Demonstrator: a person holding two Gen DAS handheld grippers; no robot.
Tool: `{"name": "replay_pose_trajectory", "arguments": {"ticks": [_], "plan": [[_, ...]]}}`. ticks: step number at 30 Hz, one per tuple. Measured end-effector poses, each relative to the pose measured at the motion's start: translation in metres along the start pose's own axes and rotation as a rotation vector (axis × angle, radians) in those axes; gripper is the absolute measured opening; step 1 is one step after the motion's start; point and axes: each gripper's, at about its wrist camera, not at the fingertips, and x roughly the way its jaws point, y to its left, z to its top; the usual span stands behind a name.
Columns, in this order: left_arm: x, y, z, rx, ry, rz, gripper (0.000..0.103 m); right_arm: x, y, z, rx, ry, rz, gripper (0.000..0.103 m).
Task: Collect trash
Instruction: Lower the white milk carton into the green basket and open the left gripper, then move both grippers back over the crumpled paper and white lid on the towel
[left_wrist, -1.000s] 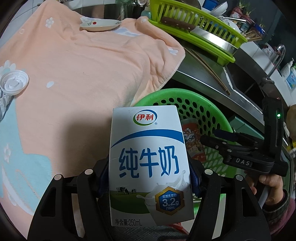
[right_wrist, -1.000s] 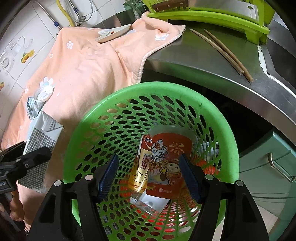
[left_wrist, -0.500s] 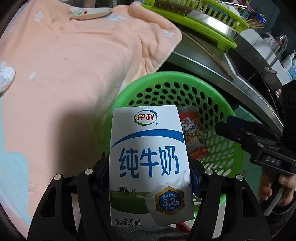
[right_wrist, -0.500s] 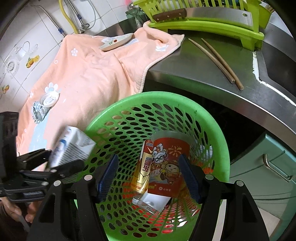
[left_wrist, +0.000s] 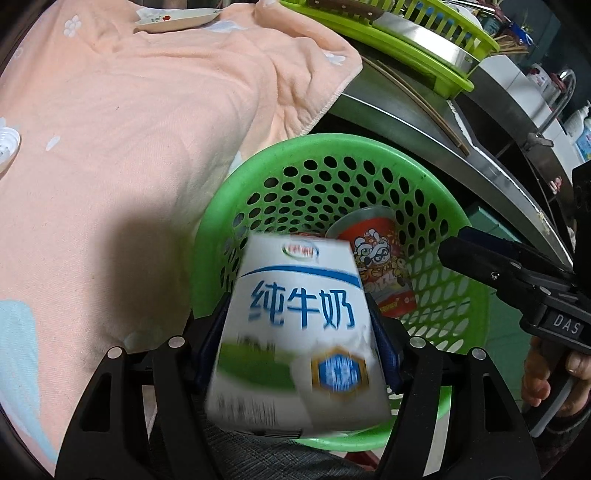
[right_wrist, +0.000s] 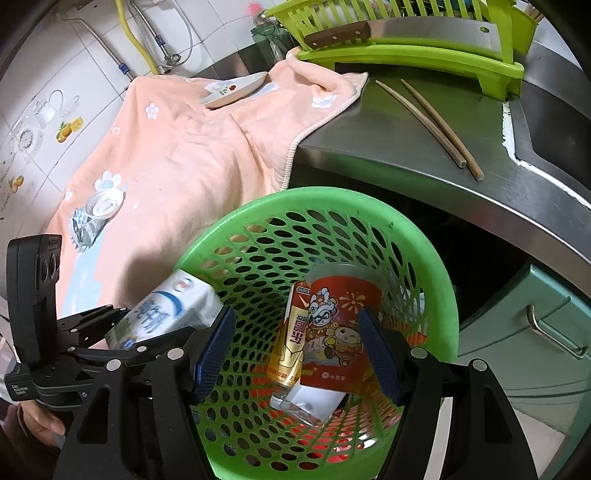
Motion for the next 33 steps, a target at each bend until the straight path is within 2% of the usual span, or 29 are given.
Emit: {"name": "replay_pose_trajectory", "arguments": {"ticks": [10, 19, 33], "plan": [[-0.002, 0.002, 0.0, -0.005, -0.007, 0.004, 0.067, -0.001, 0.003, 0.001, 0.001, -0.003, 0.006, 0.066], [-0.018, 0.013, 0.001, -0.016, -0.043, 0.011, 0.067, 0.001, 0.012, 0.005, -0.011, -0.003, 0.018, 0.066], [-0.077, 0.071, -0.001, -0.087, -0.158, 0.085, 0.072, 0.006, 0.048, 0.02, -0.085, 0.0, 0.059, 0.07]]}}
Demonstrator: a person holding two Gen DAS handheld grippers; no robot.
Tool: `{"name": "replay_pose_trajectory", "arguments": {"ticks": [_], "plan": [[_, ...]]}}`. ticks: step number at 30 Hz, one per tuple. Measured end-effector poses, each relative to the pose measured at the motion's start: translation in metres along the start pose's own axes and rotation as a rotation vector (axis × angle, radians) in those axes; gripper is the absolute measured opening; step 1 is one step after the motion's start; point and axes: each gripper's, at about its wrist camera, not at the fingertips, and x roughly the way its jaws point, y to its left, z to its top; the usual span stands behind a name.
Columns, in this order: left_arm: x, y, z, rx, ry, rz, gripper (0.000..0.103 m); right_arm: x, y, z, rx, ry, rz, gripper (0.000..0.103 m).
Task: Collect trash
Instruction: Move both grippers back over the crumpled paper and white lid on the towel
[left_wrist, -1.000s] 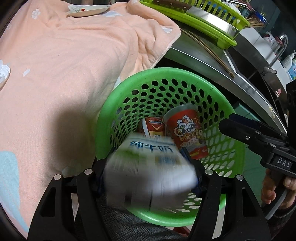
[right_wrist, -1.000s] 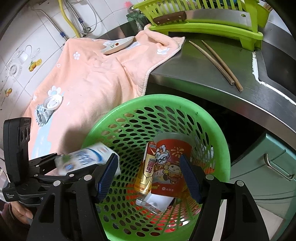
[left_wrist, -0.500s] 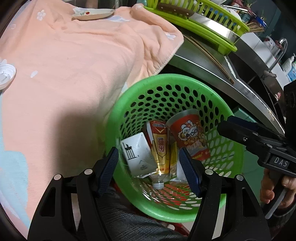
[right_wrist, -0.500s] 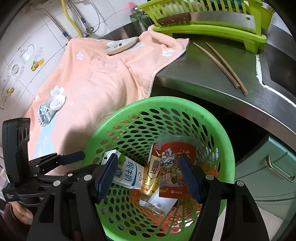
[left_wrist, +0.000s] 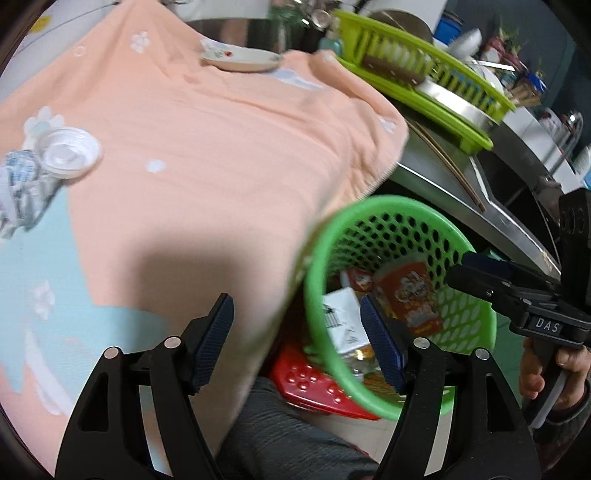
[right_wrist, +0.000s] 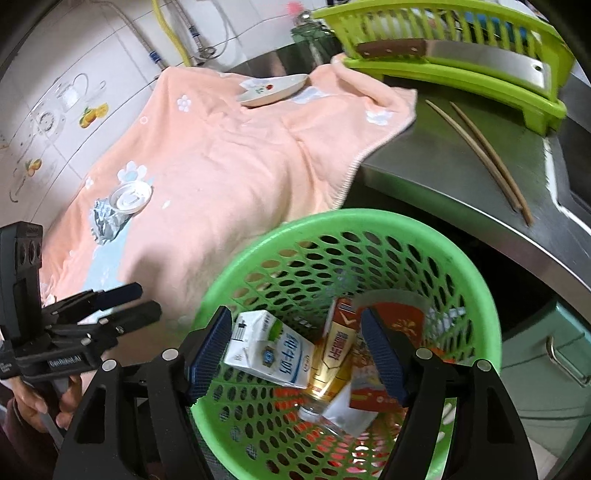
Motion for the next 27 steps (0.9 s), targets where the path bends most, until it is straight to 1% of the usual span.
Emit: {"name": "replay_pose_trajectory", "arguments": {"ticks": [7, 12, 15, 21, 23, 27], "plan": [[-0.027, 0.048, 0.008, -0.057, -0.066, 0.105, 0.082, 0.011, 0.026, 0.015, -0.052, 0.009, 0.034, 0.073], [-0.044, 0.094, 0.016, -0.118, -0.105, 0.18, 0.084, 0.021, 0.047, 0.024, -0.095, 0.02, 0.055, 0.074], [-0.054, 0.118, 0.021, -0.149, -0.137, 0.225, 0.088, 0.027, 0.059, 0.029, -0.119, 0.028, 0.065, 0.075], [-0.069, 0.175, 0.04, -0.212, -0.192, 0.331, 0.092, 0.041, 0.087, 0.041, -0.168, 0.041, 0.086, 0.078], [-0.069, 0.196, 0.048, -0.228, -0.196, 0.356, 0.092, 0.045, 0.097, 0.045, -0.185, 0.043, 0.094, 0.078], [-0.063, 0.224, 0.057, -0.229, -0.194, 0.37, 0.092, 0.053, 0.123, 0.055, -0.238, 0.044, 0.116, 0.078]]}}
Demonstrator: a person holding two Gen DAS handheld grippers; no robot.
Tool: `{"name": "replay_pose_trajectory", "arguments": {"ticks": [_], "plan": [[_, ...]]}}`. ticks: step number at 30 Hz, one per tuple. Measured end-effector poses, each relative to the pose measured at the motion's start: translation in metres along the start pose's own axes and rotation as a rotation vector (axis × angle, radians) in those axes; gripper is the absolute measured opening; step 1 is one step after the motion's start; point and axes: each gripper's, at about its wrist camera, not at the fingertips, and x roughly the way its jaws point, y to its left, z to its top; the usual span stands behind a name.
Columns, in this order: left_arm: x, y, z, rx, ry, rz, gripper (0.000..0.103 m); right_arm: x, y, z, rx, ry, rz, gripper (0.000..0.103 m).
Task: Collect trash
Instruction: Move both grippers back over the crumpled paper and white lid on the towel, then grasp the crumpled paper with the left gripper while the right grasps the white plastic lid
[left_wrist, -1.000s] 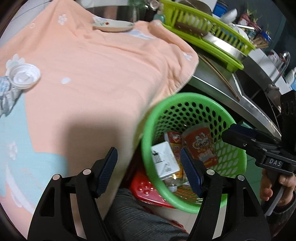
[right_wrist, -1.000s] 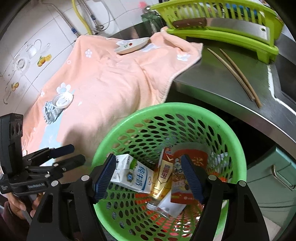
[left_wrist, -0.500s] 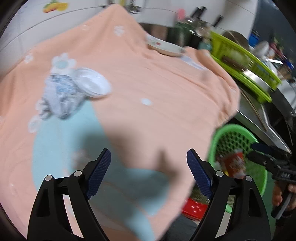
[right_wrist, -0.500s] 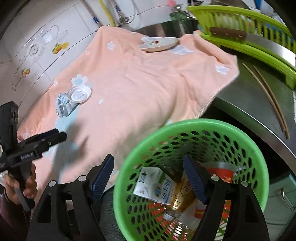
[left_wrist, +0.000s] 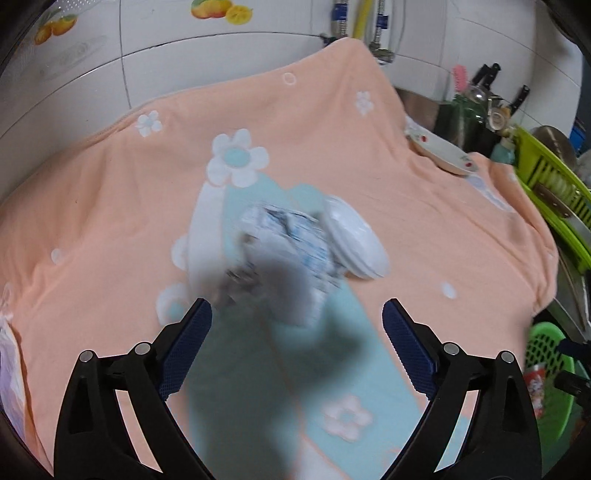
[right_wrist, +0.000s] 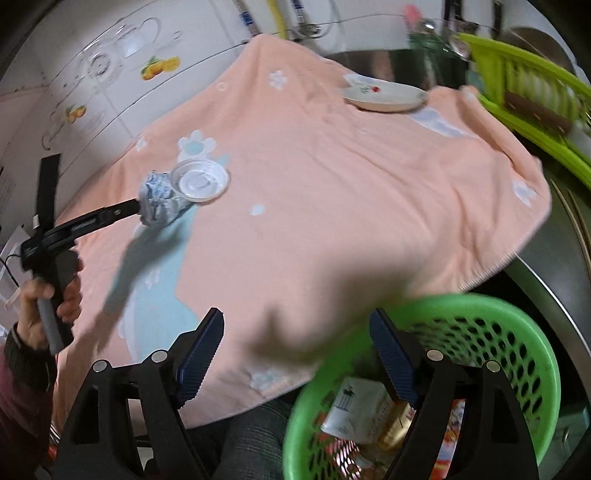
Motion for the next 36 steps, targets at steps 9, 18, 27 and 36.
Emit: {"name": "replay_pose_trajectory", "arguments": {"ticks": [9, 18, 27, 36], "plan": [[0.031, 0.017, 0.013, 0.065, -0.003, -0.059, 0.092, 0.028, 0.033, 0.025, -0.073, 0.026, 0.028, 0.079], [0.057, 0.027, 0.019, 0.075, 0.011, -0.117, 0.092, 0.054, 0.05, 0.044, -0.108, 0.049, 0.044, 0.079], [0.07, 0.021, 0.016, 0.096, 0.026, -0.217, 0.064, 0.078, 0.077, 0.074, -0.18, 0.047, 0.091, 0.082], [0.065, 0.031, 0.011, 0.071, 0.015, -0.225, 0.04, 0.112, 0.107, 0.099, -0.26, 0.054, 0.139, 0.087]]}}
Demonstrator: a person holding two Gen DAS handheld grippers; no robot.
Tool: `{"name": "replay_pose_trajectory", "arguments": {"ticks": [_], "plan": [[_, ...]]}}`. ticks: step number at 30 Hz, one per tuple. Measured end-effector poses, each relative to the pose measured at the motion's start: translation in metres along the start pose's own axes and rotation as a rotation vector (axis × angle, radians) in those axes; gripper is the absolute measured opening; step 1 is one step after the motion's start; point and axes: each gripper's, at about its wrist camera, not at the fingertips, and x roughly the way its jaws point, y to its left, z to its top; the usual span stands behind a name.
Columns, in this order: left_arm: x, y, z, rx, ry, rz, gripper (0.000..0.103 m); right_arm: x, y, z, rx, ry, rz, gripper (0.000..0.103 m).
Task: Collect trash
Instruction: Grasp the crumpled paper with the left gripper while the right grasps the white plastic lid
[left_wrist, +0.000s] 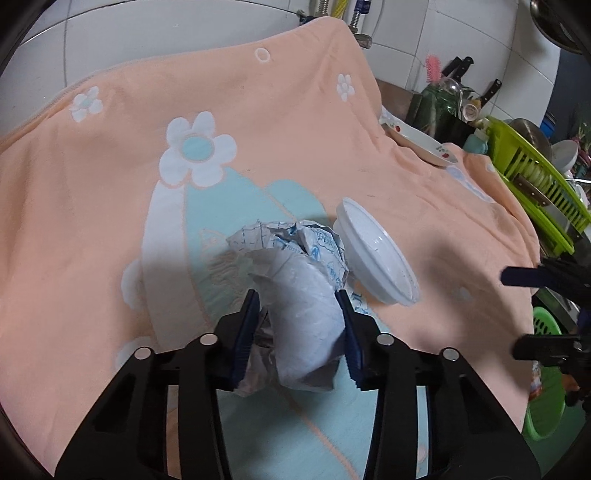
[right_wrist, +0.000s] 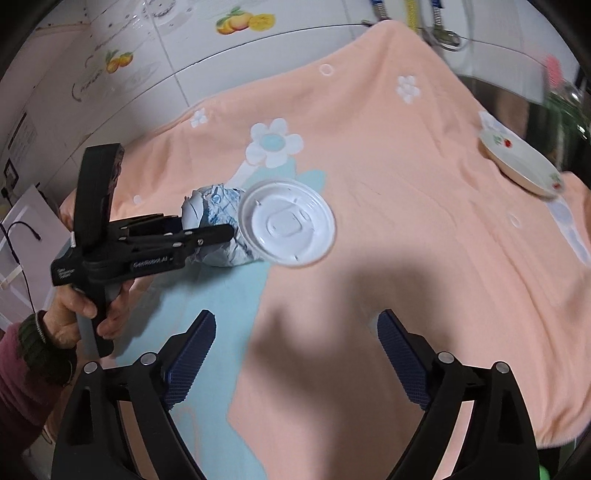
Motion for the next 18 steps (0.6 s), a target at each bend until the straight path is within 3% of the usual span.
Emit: {"name": "replay_pose_trajectory", "arguments": {"ticks": [18], "plan": [[-0.03, 0.041, -0.009, -0.054, -0.018, 0.066, 0.038, 0.086, 0.018, 0.044, -0.121, 0.08, 0.026, 0.091]]}}
